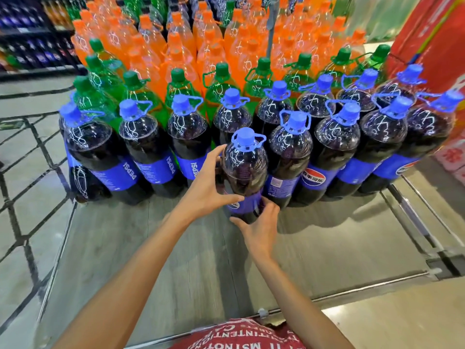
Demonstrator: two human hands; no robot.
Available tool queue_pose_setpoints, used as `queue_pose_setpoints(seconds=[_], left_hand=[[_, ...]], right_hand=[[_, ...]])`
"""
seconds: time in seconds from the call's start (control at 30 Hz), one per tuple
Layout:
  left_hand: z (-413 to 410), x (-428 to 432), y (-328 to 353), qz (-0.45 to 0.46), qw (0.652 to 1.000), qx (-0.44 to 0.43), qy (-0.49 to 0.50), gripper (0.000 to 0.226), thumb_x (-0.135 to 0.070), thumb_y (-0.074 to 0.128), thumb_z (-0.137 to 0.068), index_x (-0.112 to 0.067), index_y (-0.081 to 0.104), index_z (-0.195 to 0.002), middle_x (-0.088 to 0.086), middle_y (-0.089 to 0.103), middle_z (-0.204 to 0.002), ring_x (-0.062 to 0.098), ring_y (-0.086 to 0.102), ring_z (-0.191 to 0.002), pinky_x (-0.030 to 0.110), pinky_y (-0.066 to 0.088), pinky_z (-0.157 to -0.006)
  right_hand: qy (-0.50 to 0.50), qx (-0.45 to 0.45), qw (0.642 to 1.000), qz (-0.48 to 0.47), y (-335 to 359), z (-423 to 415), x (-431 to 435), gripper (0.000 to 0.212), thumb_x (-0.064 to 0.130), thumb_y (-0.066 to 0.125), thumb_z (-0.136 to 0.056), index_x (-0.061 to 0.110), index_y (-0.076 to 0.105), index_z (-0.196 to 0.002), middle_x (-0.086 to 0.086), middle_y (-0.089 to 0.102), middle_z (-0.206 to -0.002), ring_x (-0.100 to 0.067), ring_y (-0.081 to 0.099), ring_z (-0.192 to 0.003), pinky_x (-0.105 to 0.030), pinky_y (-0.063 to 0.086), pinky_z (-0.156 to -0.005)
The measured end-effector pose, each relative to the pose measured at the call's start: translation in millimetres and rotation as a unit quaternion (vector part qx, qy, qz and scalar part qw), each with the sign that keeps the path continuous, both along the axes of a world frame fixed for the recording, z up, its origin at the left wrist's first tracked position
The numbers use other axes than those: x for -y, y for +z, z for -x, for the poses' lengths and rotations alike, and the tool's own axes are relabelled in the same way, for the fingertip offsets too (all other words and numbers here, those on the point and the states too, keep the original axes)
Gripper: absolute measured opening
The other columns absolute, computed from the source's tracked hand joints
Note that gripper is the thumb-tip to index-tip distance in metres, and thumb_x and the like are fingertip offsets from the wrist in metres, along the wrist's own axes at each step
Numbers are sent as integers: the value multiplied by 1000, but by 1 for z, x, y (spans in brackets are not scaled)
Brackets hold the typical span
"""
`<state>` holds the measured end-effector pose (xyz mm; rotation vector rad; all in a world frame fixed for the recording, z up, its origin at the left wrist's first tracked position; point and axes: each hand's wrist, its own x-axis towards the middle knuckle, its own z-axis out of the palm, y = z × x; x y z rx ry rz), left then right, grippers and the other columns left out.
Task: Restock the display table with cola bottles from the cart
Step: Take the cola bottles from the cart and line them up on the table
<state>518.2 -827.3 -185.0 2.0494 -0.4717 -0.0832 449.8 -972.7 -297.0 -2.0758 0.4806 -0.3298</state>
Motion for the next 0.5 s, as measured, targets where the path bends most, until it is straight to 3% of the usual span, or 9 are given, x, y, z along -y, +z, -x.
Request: queue_pose_setpoints(seconds=[0.17, 0.27, 0.5], left_hand=[[-5, 0, 2, -3, 1000, -7, 14, 120, -43, 91, -60, -35, 17, -154, -6, 35, -155, 17, 44, -141, 52, 44, -111], [-11, 1, 7, -9, 1000, -1, 16, 120, -45, 90, -59, -33, 17, -154, -6, 33, -156, 16, 42, -142, 52, 43, -112], [-14, 0, 4, -11, 1000, 6, 19, 120, -44, 91, -58, -34, 18, -153, -7, 35, -154, 15, 46, -139, 50, 47, -109]], right_hand=[[-6, -17, 1000, 10, 4, -9, -5, 91, 40, 96, -60, 9, 49, -131, -3, 48, -127, -25, 55, -118, -35, 49, -81], [-18, -37, 999, 28, 10, -16, -7, 86, 43, 95, -61, 9, 50, -125, -4, 49, -126, -27, 55, -118, -43, 52, -80], [-11, -33, 999, 20, 10, -16, -6, 87, 44, 95, -60, 6, 50, -125, -6, 49, -126, -28, 54, -119, -44, 52, -82]])
